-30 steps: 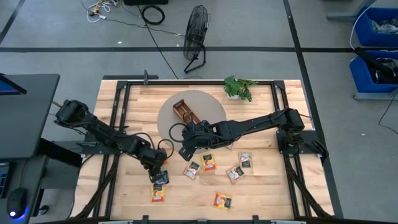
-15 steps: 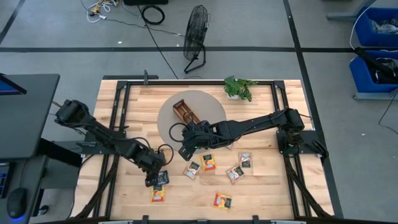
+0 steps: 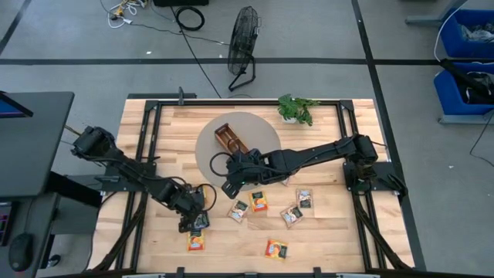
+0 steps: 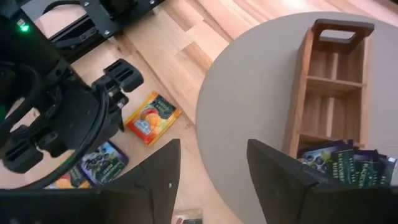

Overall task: Pick & Place Tea
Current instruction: Put the purple tea bag into the right section of the wooden organizer

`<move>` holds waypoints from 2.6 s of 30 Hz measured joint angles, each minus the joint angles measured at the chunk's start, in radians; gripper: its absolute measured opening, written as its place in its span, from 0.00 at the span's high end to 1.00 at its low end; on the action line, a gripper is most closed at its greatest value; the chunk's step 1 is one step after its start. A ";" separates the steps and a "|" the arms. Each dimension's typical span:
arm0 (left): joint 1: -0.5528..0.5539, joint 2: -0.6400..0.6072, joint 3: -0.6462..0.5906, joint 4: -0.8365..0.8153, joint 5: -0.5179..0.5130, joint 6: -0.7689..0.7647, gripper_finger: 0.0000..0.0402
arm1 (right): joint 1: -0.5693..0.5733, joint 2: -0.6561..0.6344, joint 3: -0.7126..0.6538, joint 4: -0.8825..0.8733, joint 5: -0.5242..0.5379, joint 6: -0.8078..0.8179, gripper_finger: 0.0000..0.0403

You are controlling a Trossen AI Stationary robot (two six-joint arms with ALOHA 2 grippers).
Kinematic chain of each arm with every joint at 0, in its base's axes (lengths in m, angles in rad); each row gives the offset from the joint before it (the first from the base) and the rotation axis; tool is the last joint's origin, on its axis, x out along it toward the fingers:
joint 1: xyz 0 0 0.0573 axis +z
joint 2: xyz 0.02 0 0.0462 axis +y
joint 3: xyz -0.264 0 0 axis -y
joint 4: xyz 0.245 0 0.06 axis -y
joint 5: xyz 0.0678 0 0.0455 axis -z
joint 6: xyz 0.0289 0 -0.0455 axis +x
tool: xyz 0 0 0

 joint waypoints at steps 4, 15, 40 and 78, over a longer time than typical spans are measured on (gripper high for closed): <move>-0.005 0.028 0.003 -0.013 -0.001 0.014 0.42 | 0.000 0.000 0.000 -0.001 0.011 -0.001 0.52; 0.048 0.033 -0.003 -0.023 -0.027 0.096 0.77 | 0.000 0.000 0.000 -0.001 0.033 0.001 0.52; 0.140 -0.160 0.100 0.050 -0.176 0.131 1.00 | -0.002 -0.015 0.002 0.061 -0.335 0.206 0.52; 0.137 -0.263 0.265 -0.004 -0.303 0.209 1.00 | -0.034 -0.043 0.000 0.035 -0.510 0.267 0.97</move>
